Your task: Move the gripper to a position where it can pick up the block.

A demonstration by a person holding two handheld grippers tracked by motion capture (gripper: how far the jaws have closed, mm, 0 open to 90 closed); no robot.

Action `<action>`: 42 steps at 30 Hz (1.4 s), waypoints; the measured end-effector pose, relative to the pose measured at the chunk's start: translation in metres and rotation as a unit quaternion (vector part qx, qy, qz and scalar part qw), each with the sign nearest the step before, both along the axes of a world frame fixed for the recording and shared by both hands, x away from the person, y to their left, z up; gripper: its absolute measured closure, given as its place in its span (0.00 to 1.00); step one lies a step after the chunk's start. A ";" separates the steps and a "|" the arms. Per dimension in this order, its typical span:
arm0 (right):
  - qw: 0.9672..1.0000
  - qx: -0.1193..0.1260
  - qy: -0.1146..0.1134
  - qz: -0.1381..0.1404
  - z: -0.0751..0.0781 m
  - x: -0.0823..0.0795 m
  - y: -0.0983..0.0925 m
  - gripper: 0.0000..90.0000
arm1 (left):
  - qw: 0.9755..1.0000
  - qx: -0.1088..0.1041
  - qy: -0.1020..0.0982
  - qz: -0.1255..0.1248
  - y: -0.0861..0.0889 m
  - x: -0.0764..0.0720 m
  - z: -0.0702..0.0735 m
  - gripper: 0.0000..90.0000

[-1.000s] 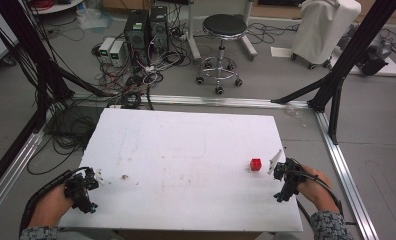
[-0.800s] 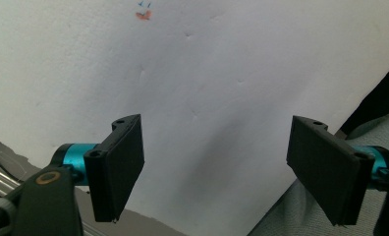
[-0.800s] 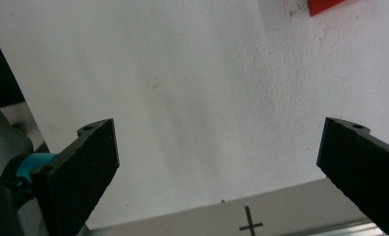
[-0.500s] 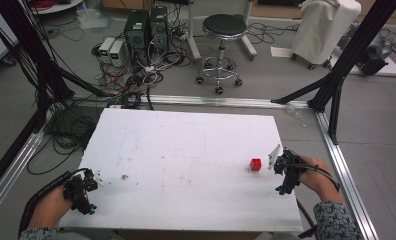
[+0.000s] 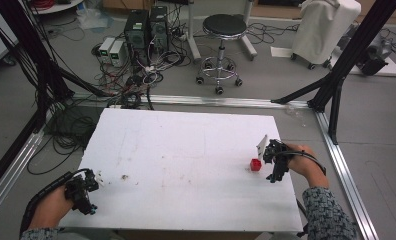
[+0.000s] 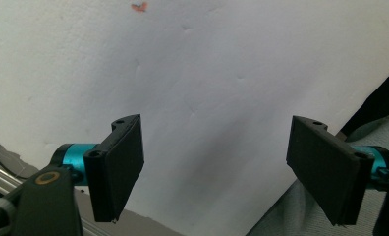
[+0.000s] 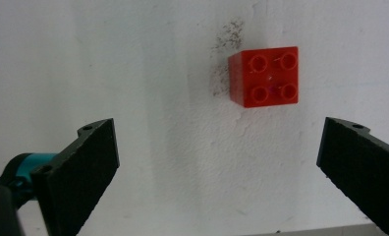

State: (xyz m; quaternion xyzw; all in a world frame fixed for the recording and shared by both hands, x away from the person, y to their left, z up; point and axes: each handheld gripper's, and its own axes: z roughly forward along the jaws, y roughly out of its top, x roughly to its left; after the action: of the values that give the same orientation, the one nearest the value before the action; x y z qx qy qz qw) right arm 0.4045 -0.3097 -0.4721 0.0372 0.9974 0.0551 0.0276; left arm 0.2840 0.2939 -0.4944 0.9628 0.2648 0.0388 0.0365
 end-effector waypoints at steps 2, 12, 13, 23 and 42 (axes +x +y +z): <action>1.000 0.003 0.001 -0.003 -0.003 0.005 0.003 0.01 | 1.000 0.002 -0.005 0.000 -0.001 -0.001 0.000 0.25; 0.999 0.018 0.019 0.020 -0.015 0.025 0.013 0.01 | 1.000 0.004 -0.007 0.005 0.000 -0.003 0.000 0.25; 0.999 0.018 0.024 0.024 -0.018 0.028 0.014 0.01 | 1.000 0.005 -0.008 0.004 -0.001 -0.003 0.000 0.25; 0.999 0.013 0.039 0.035 -0.031 0.037 0.021 0.07 | 1.000 0.007 -0.006 0.005 -0.002 -0.002 -0.001 0.25; 0.999 0.005 0.044 0.029 -0.041 0.039 0.022 0.07 | 1.000 0.006 -0.005 0.008 -0.003 -0.002 -0.001 0.25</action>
State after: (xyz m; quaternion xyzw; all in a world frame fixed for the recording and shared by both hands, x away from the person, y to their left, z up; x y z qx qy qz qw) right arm 0.4434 -0.2873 -0.5127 0.0104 0.9980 0.0590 -0.0177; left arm 0.2824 0.2914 -0.4954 0.9607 0.2719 0.0456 0.0320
